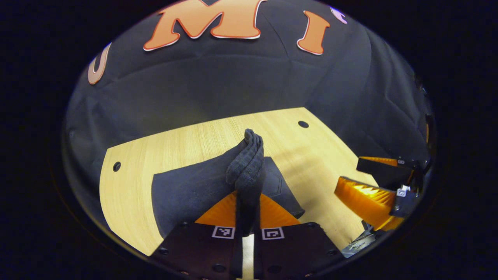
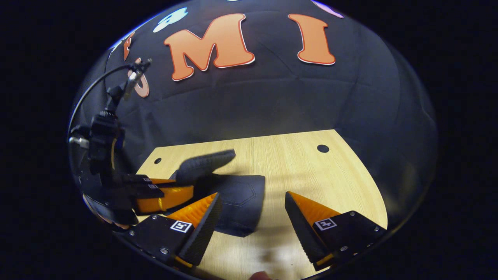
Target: Grasp the waist and the cuffs of the jeans and fold them to make the two legs overlap; first hold the waist and fold one-third of the jeans toward the cuffs, then hold the cuffs and fold the remaining one-third in the same direction to finish folding.
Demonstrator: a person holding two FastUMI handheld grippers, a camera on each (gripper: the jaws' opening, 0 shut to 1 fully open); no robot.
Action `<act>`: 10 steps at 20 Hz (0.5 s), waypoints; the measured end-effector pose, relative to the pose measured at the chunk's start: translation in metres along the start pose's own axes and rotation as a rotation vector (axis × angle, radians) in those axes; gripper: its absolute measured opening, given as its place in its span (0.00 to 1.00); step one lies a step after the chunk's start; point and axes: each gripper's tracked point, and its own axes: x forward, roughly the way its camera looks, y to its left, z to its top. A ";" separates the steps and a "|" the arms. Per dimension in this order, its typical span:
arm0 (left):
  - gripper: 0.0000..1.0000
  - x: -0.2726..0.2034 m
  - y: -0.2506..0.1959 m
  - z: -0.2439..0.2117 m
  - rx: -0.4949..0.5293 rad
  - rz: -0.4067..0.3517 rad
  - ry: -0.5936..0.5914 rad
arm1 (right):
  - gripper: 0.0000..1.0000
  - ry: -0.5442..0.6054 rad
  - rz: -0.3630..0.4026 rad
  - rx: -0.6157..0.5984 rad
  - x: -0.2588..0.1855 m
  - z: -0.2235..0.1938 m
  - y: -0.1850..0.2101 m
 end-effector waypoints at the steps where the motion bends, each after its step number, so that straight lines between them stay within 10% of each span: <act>1: 0.17 0.005 -0.010 -0.010 -0.020 -0.039 0.018 | 0.99 -0.001 0.000 -0.002 0.000 0.001 -0.002; 6: 0.65 0.000 -0.025 -0.029 -0.126 -0.132 0.013 | 0.99 -0.016 0.013 -0.016 0.000 0.004 -0.003; 10: 0.93 -0.034 0.014 -0.006 -0.102 -0.030 -0.127 | 0.99 -0.090 0.009 -0.056 -0.010 0.023 0.005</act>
